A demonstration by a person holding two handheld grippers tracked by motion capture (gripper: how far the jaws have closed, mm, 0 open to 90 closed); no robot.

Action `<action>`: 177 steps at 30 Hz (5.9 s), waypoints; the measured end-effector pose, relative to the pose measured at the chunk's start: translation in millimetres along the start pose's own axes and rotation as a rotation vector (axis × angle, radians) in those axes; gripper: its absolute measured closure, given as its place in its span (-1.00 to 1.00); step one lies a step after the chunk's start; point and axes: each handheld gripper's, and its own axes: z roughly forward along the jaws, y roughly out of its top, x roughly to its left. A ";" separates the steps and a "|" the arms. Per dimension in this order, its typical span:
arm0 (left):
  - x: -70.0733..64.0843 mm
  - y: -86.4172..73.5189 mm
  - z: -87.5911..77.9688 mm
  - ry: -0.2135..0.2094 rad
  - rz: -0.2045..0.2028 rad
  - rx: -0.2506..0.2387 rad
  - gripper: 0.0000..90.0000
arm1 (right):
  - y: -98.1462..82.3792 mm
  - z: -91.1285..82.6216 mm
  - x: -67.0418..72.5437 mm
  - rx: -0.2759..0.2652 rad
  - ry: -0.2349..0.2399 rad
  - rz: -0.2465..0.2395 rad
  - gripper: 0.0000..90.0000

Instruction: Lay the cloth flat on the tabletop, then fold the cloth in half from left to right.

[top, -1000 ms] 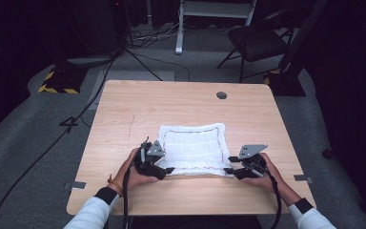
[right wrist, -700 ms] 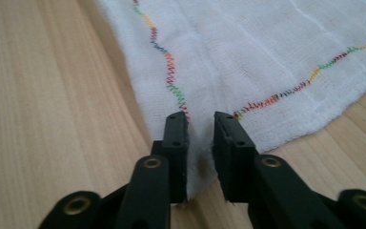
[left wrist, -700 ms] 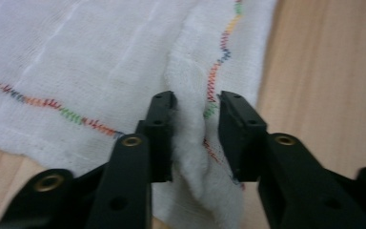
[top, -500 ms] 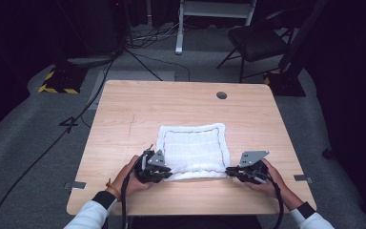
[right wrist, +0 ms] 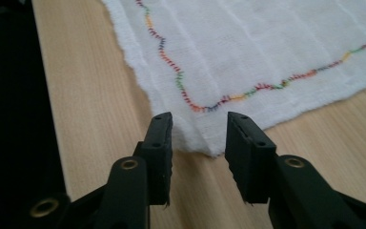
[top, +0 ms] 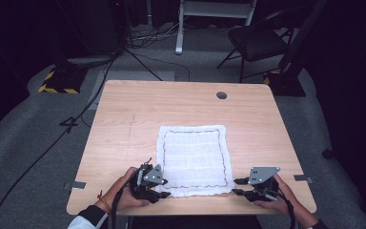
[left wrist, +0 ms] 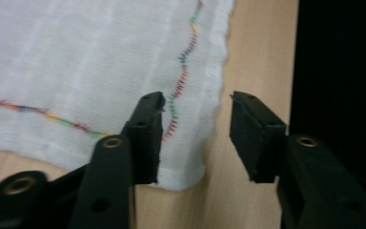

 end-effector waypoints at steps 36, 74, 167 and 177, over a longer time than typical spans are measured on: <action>140.1 37.3 78.4 0.258 -0.265 -0.065 -0.63 | 38.4 76.4 -129.2 -0.020 -0.151 0.247 -0.08; 203.5 46.4 81.1 0.394 -0.370 -0.094 -0.55 | 107.3 95.1 -35.7 -0.110 -0.009 -0.003 -0.11; 187.4 27.8 11.4 0.320 -0.331 -0.266 0.92 | 158.5 112.7 36.2 -0.213 0.041 -0.167 0.89; 184.6 48.4 20.9 0.321 -0.299 -0.287 0.93 | 148.1 85.1 23.8 -0.249 0.011 -0.108 0.89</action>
